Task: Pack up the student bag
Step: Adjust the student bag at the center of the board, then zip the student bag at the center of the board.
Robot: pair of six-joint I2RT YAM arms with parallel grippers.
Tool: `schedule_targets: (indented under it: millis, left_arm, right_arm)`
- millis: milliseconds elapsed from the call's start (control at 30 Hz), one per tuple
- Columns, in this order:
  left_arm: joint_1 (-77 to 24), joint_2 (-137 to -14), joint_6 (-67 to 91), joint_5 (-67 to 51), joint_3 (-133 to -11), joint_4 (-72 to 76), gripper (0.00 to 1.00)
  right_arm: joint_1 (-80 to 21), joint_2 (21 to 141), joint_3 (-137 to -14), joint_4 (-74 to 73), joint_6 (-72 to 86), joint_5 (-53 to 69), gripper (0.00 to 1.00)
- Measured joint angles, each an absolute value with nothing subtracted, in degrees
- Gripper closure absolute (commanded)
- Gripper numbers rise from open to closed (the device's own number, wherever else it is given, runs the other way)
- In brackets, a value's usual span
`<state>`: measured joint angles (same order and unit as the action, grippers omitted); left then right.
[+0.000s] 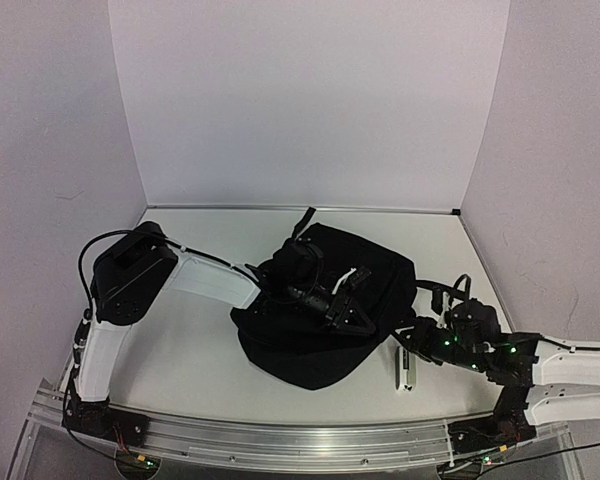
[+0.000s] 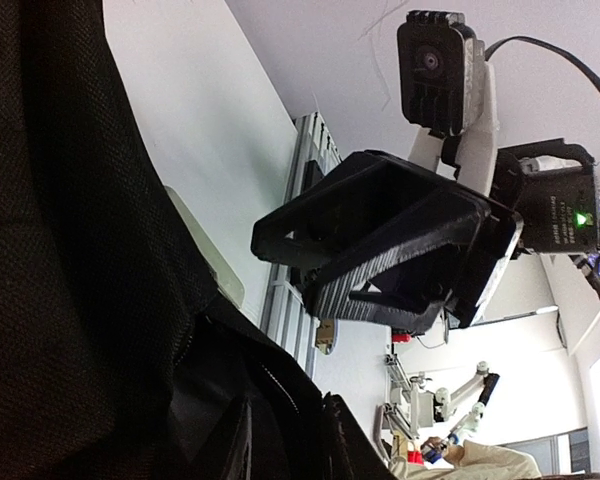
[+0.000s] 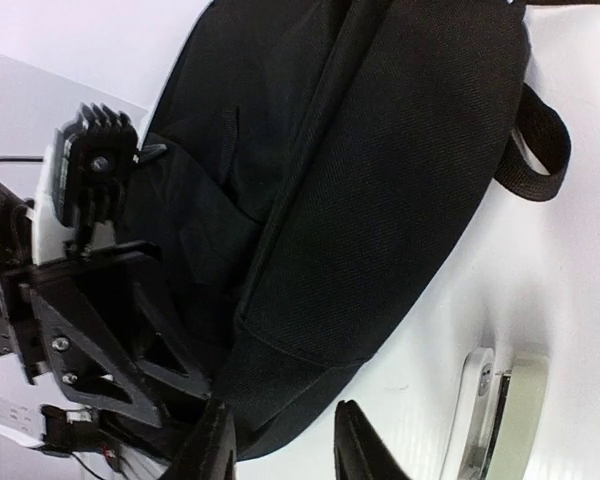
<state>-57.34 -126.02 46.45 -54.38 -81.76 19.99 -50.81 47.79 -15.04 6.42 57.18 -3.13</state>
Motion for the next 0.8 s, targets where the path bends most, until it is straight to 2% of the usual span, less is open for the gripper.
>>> schedule_targets:
  millis: [133, 267, 567, 633, 733, 800]
  left_arm:
    - [-57.35, -126.02, 45.94, -51.76, -81.76, 18.52, 0.8]
    - [-57.38, -126.02, 45.32, -49.22, -81.76, 16.65, 0.82]
    - [-57.36, -125.23, 44.82, -45.42, -81.51, 14.8, 0.89]
    - [-57.36, -124.57, 44.82, -44.89, -80.57, 14.92, 0.9]
    - [-57.36, -123.42, 44.79, -44.24, -78.59, 14.81, 0.9]
    - [-57.36, -122.7, 44.54, -43.36, -77.65, 14.3, 0.9]
  right_arm:
    - [-50.81, 52.57, -18.37, 4.38, 55.78, -2.1, 0.5]
    - [-50.81, 53.79, -20.39, 3.25, 54.26, -1.14, 0.44]
    - [-50.83, 62.95, -24.45, 2.27, 54.07, -0.89, 0.43]
    - [-50.83, 65.84, -25.7, 1.57, 54.13, -1.0, 0.5]
    - [-50.83, 68.53, -27.31, 0.44, 54.65, -1.61, 0.72]
    - [-50.83, 69.57, -28.1, -0.36, 55.08, -2.28, 0.82]
